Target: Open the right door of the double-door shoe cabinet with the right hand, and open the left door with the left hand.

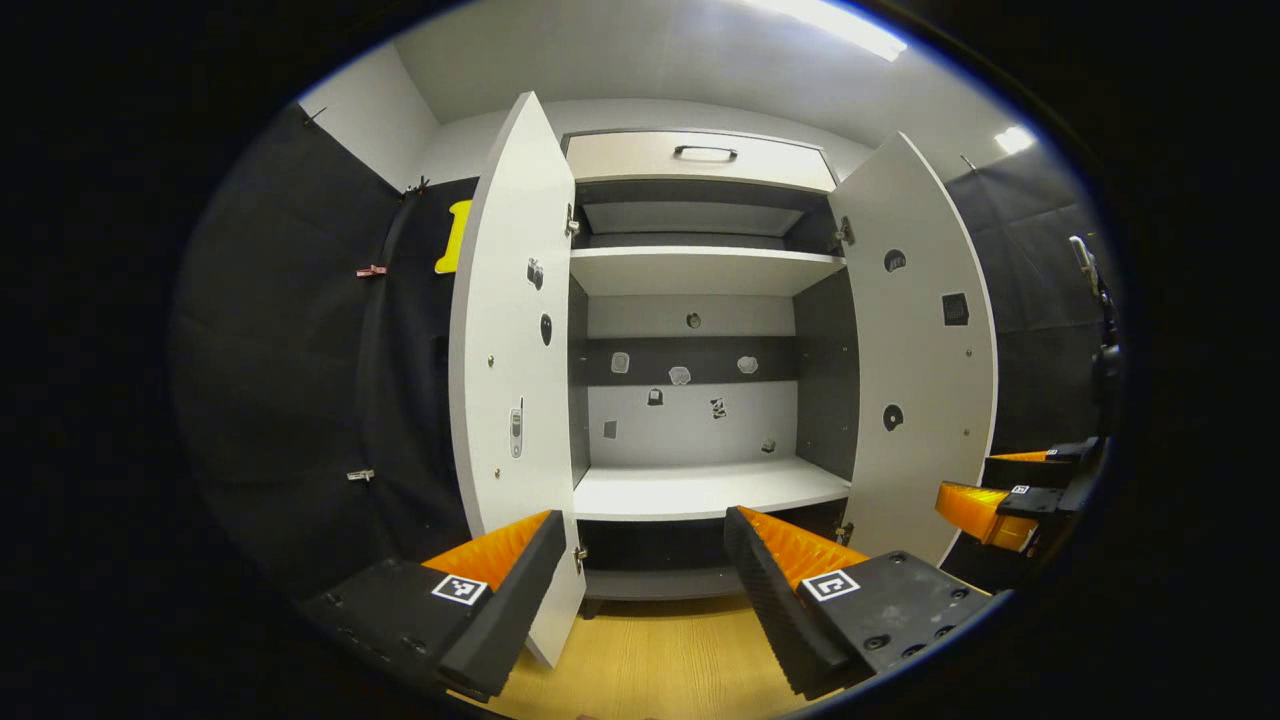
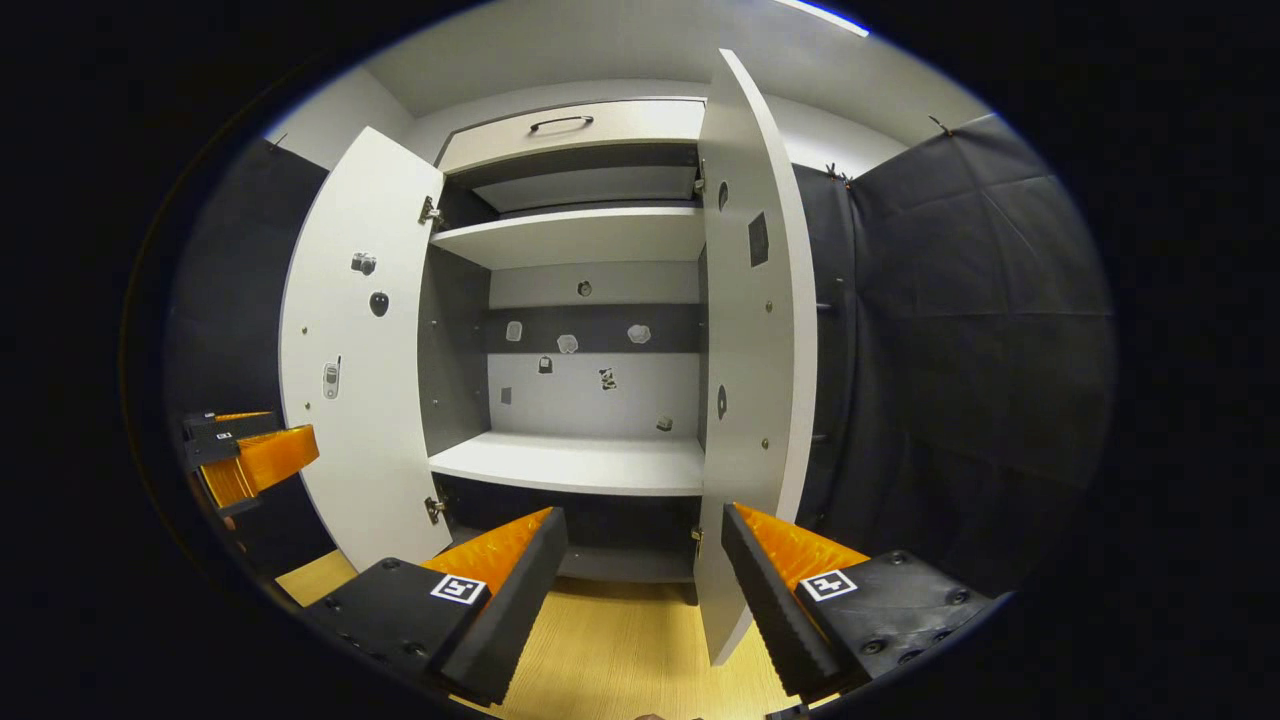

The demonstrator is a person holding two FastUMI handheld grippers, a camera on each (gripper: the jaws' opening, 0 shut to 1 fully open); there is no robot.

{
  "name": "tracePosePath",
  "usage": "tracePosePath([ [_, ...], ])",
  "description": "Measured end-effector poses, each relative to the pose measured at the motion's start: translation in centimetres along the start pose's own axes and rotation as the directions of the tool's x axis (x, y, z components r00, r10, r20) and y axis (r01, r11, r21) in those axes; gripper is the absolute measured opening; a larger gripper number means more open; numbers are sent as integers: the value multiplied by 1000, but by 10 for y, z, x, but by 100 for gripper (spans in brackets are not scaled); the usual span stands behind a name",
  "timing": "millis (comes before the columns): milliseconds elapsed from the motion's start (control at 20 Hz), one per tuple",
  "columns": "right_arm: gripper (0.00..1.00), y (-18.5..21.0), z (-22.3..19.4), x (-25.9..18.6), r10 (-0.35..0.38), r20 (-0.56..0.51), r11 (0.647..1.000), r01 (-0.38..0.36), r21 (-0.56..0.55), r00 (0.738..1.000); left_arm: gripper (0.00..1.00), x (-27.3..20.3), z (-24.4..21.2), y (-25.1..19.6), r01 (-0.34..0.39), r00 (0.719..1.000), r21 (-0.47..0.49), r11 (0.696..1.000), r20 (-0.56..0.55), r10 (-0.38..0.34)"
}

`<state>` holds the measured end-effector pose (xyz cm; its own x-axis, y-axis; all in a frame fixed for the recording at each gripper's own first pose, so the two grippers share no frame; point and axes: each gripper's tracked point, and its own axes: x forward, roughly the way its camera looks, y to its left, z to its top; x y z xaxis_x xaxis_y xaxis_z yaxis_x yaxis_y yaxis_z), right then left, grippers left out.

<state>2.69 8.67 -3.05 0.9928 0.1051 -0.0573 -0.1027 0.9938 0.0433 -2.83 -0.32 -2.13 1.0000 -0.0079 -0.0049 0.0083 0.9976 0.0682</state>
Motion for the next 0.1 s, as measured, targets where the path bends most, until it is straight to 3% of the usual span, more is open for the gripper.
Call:
tracePosePath([
  [100,98,0,0,1,-2,-2,1000,2,3,1000,98,-1,-2,2,-2,1000,0,1000,-3,2],
])
